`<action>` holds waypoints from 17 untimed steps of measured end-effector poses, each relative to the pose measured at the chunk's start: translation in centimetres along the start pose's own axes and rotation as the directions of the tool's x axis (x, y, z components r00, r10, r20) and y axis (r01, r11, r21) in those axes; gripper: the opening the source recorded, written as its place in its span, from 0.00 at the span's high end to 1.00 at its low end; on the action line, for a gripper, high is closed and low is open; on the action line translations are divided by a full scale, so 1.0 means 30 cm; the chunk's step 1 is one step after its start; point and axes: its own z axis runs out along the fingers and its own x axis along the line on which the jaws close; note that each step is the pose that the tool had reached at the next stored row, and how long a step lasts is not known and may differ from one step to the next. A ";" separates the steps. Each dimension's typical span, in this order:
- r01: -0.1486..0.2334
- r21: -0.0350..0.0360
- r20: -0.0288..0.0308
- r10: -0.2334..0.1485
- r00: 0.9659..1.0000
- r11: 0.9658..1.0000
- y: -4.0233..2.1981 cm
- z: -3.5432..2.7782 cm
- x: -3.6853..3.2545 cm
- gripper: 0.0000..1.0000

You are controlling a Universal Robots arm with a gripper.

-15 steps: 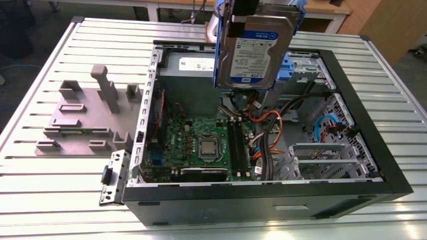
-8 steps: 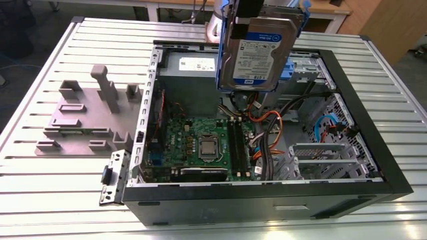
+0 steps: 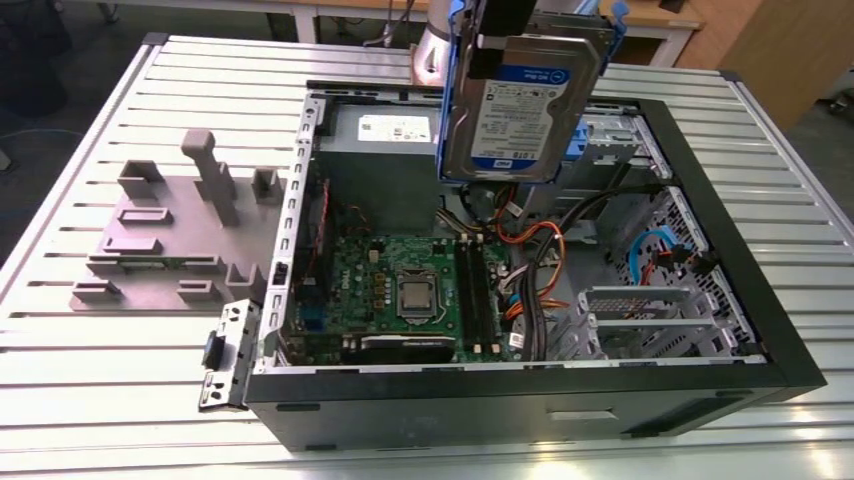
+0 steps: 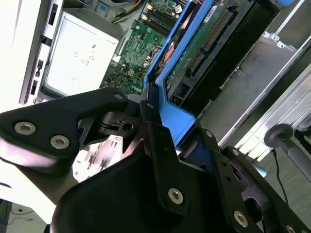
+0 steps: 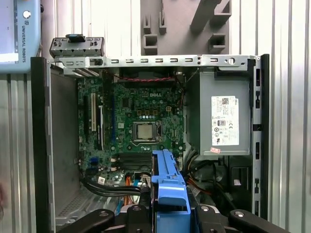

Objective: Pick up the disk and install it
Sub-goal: 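Insert the disk into the insertion slot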

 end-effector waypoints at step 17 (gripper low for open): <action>0.000 0.000 -0.005 0.000 1.000 1.000 -0.008 0.000 0.027 0.64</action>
